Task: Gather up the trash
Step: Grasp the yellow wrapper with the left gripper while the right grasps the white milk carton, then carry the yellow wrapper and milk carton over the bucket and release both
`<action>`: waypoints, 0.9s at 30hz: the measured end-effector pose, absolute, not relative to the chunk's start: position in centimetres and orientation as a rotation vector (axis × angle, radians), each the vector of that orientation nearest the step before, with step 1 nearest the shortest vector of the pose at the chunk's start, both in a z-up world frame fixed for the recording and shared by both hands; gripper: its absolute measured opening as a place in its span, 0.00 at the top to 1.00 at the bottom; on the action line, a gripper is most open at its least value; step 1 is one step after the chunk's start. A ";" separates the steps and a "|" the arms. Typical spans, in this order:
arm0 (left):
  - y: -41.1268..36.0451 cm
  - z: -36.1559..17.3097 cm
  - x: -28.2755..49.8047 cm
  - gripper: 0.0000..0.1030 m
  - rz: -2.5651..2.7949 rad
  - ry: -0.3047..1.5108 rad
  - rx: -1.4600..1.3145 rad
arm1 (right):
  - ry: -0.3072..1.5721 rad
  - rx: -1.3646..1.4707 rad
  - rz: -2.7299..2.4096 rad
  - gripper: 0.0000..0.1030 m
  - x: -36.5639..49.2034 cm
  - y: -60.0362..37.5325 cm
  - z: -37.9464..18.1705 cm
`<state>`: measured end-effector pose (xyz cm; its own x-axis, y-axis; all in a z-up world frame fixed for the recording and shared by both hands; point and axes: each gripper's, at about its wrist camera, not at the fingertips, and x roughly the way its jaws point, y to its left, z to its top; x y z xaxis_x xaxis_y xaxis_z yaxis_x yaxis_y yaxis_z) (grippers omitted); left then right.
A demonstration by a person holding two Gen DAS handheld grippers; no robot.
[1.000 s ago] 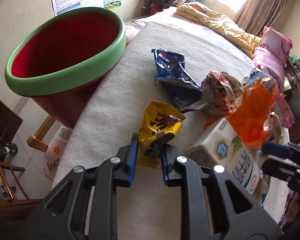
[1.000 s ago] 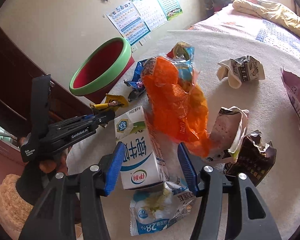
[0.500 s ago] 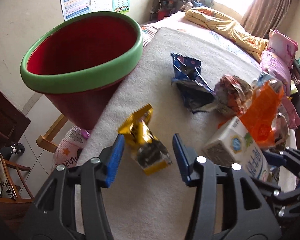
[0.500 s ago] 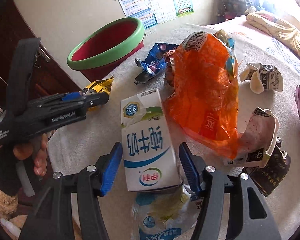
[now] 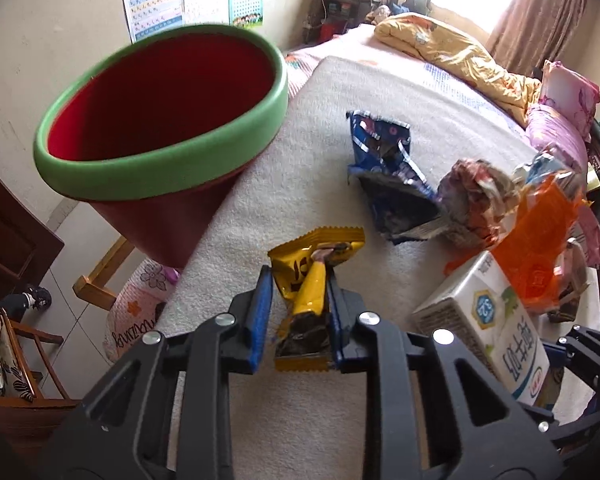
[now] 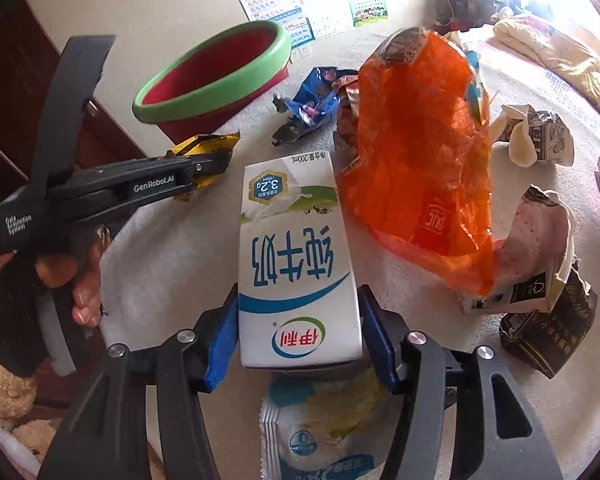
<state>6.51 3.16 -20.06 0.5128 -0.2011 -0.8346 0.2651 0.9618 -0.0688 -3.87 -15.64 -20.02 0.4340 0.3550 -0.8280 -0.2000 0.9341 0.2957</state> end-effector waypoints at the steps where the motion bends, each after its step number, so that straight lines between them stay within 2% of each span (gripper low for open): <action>1: 3.1 -19.3 6.2 0.77 -0.282 0.970 0.075 | 1.049 0.168 0.347 0.47 -4.0 -15.8 -19.5; 13: 2.3 -10.6 4.0 0.77 -0.317 0.750 0.068 | 0.790 0.282 0.280 0.47 -5.0 -19.6 -12.3; 27: -0.3 -10.1 4.0 0.77 -0.383 0.738 0.104 | 0.709 0.367 0.226 0.47 -7.1 -22.4 -8.6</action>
<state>4.02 -0.34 -10.05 0.6740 -0.3033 -0.6736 0.3759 0.9258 -0.0406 -7.08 -22.40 -8.55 0.7387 0.3236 -0.5913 -0.0777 0.9123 0.4022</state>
